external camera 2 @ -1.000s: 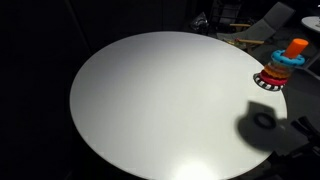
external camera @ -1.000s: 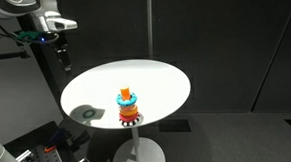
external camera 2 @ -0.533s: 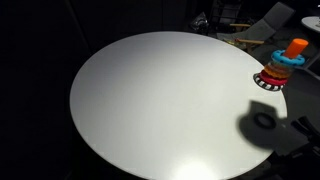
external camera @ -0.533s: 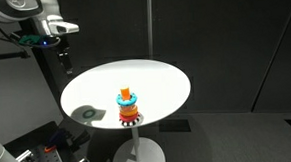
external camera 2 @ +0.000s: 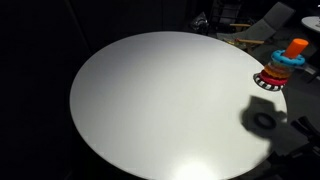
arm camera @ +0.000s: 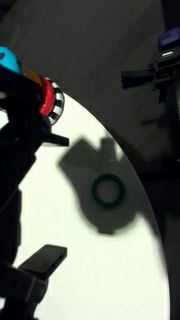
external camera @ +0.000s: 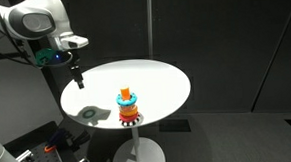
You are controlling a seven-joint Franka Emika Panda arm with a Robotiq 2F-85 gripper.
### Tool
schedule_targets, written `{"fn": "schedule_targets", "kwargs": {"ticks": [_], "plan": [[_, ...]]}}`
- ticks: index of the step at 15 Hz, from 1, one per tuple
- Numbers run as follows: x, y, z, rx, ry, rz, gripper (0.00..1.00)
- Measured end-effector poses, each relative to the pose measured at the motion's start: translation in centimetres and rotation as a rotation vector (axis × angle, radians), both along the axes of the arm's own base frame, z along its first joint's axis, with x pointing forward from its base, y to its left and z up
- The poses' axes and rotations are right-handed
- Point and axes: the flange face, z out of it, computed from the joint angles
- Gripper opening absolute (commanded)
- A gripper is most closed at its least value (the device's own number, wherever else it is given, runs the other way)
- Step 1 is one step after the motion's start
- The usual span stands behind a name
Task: Place the green ring on the block
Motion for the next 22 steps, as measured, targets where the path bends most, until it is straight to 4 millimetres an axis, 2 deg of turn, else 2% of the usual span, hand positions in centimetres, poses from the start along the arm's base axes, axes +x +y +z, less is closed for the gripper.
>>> {"fn": "schedule_targets", "kwargs": {"ticks": [6, 14, 17, 22], "plan": [[1.7, 0.1, -5.4, 0.006, 0.038, 0.020, 1.00], [2.1, -0.2, -12.8, 0.015, 0.121, 0.038, 1.00], [2.1, 0.0, -14.9, 0.019, 0.118, 0.054, 1.00], [2.0, 1.2, -17.1, 0.014, 0.079, 0.065, 1.00]]}}
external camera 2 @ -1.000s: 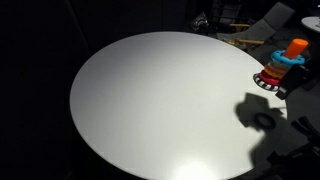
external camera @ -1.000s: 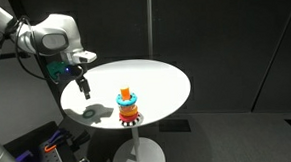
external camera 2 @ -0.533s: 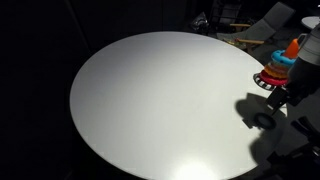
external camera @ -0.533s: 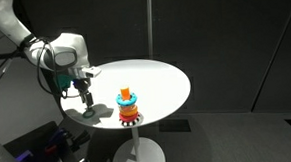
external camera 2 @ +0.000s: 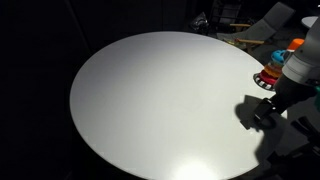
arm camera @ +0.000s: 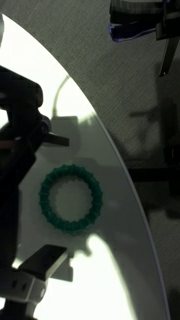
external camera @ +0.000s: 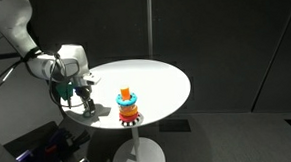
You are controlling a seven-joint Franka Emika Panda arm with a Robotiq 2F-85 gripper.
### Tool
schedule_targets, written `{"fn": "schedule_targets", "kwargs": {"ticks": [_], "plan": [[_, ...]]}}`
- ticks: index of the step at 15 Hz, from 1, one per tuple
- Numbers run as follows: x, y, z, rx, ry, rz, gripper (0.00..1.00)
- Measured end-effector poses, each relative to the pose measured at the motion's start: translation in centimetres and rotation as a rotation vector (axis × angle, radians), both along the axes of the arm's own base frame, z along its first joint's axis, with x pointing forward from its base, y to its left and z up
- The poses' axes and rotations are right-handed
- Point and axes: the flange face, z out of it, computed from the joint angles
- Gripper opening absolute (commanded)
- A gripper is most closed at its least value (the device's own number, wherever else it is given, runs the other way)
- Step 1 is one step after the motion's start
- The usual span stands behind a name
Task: Place the green ring on the block
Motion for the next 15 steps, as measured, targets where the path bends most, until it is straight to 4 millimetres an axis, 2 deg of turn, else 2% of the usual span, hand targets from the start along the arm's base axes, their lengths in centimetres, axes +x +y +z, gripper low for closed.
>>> {"fn": "schedule_targets", "kwargs": {"ticks": [6, 7, 8, 10, 12, 15], "plan": [[-0.2, 0.7, -1.5, -0.007, -0.025, 0.000, 1.00], [-0.2, 0.7, -1.7, -0.010, -0.029, 0.001, 0.75], [-0.2, 0.7, -1.7, -0.013, -0.033, 0.000, 0.74], [0.0, 0.7, -1.7, -0.014, -0.047, 0.000, 0.57], [0.1, 0.8, -1.5, -0.014, -0.057, -0.009, 0.44], [0.4, 0.7, -1.1, -0.016, -0.070, -0.030, 0.42]]}}
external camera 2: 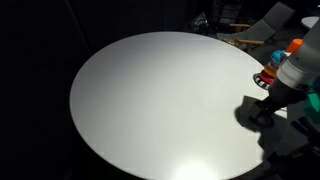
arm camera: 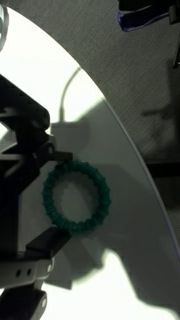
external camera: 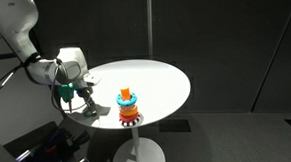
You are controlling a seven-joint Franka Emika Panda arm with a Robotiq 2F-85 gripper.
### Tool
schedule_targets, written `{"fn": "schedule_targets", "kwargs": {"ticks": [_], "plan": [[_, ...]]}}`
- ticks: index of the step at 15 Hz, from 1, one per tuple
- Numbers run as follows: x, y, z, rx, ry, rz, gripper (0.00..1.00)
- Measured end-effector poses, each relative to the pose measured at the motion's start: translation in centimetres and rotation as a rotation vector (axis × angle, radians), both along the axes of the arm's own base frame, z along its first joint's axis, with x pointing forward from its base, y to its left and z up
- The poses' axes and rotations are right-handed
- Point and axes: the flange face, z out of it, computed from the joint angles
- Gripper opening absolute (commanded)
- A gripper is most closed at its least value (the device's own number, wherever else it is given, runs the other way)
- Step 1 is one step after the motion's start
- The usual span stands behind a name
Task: Place the green ring on the block
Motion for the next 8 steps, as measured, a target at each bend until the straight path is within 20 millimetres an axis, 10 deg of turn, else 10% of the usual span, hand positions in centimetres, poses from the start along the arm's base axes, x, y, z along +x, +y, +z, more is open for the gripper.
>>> {"fn": "schedule_targets", "kwargs": {"ticks": [8], "plan": [[1.3, -2.2, 2.3, -0.033, 0.006, -0.067, 0.42]]}}
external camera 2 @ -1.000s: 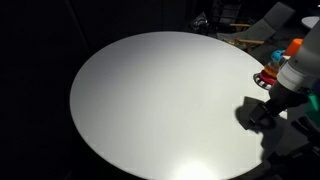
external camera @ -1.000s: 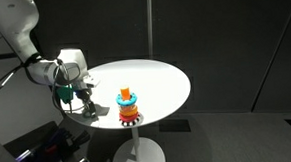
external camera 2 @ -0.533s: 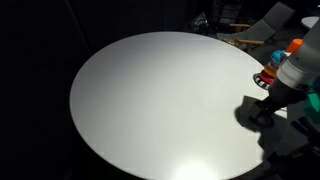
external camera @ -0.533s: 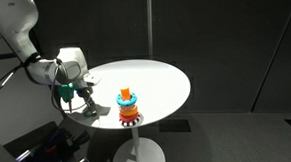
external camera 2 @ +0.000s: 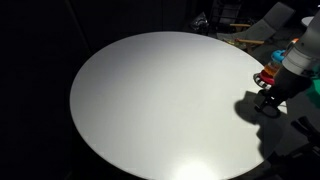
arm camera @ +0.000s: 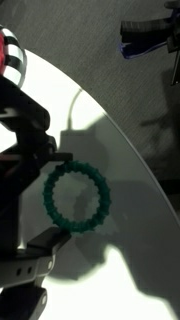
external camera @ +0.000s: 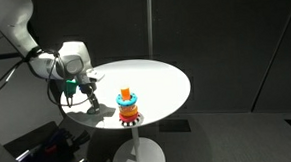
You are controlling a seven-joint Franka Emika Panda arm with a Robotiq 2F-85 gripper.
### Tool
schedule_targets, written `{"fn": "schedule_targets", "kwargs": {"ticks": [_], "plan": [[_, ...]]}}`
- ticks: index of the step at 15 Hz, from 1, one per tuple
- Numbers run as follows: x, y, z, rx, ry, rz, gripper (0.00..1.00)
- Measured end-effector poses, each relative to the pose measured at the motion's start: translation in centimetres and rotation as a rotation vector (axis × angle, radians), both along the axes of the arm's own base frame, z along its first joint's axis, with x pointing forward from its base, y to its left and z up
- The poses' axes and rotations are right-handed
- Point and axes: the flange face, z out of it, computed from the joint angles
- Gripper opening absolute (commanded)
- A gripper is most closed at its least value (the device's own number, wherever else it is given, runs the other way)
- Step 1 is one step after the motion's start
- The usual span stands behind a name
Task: Place the green ring on the block
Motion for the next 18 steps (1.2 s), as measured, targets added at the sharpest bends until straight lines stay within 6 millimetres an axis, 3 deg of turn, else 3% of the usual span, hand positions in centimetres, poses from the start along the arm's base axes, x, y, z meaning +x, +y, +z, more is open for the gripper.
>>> {"fn": "schedule_targets", "kwargs": {"ticks": [7, 18], "plan": [[1.1, -2.9, 4.4, -0.036, 0.012, -0.069, 0.42], [4.3, -8.7, 13.4, -0.059, -0.045, -0.189, 0.42]]}}
